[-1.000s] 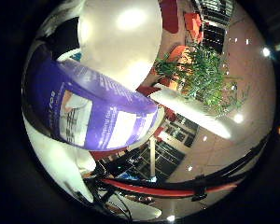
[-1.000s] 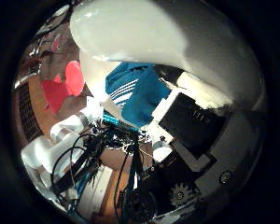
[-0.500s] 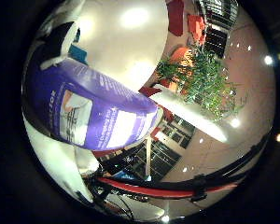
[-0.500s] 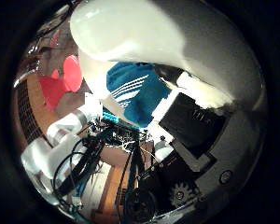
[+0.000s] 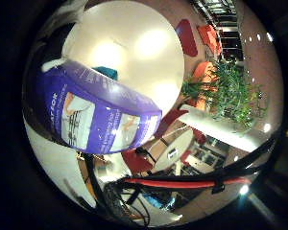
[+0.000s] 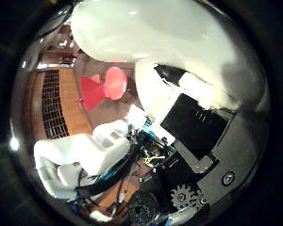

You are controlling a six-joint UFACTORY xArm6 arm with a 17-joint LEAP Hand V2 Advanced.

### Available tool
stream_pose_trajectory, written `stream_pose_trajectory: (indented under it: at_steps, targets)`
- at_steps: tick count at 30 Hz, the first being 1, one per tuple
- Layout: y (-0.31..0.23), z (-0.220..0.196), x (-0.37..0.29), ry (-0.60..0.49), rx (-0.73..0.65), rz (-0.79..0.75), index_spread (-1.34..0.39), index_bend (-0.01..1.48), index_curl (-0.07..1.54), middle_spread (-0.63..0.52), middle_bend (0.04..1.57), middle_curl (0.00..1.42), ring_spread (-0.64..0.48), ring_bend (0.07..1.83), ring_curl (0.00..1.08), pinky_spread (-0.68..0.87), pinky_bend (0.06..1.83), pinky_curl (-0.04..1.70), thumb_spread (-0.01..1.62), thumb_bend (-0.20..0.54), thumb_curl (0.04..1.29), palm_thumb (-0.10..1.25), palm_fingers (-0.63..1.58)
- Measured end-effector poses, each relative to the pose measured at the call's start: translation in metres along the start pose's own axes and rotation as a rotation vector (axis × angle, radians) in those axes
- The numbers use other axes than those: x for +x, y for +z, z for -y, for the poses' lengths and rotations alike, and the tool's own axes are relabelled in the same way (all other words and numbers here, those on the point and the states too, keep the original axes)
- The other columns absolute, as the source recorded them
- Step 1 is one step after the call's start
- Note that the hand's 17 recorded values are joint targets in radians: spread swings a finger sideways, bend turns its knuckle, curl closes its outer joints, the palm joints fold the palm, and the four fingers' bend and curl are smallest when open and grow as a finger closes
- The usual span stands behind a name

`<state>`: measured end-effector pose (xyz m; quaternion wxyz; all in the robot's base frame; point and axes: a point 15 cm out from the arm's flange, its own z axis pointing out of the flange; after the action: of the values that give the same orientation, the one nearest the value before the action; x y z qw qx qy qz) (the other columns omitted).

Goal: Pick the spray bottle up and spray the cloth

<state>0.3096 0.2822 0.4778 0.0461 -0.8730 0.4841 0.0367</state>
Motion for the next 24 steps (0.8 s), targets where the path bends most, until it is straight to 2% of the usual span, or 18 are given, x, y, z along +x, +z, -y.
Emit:
stream_pose_trajectory:
  at_steps: [8,13,20,24]
  targets:
    - [-0.043,0.042,-0.05,-0.028,0.276,0.219,-0.18,1.23,0.72,-0.11,1.41,0.71,-0.22,1.35,0.81,-0.2,1.03,1.43,1.08,-0.012,0.65,1.06,1.13]
    - [-0.007,0.044,-0.065,-0.016,0.308,0.362,-0.18,1.23,0.73,-0.11,1.41,0.71,-0.22,1.35,0.81,-0.2,1.03,1.43,1.08,-0.011,0.65,1.07,1.13]
    - [0.025,0.026,-0.071,-0.005,0.324,0.549,-0.18,1.23,0.73,-0.11,1.41,0.71,-0.22,1.35,0.81,-0.2,1.03,1.43,1.09,-0.011,0.66,1.07,1.13]
    - [0.042,0.019,-0.058,0.028,0.351,0.607,-0.18,1.23,0.73,-0.1,1.41,0.7,-0.22,1.35,0.81,-0.2,1.03,1.43,1.09,-0.011,0.66,1.07,1.13]
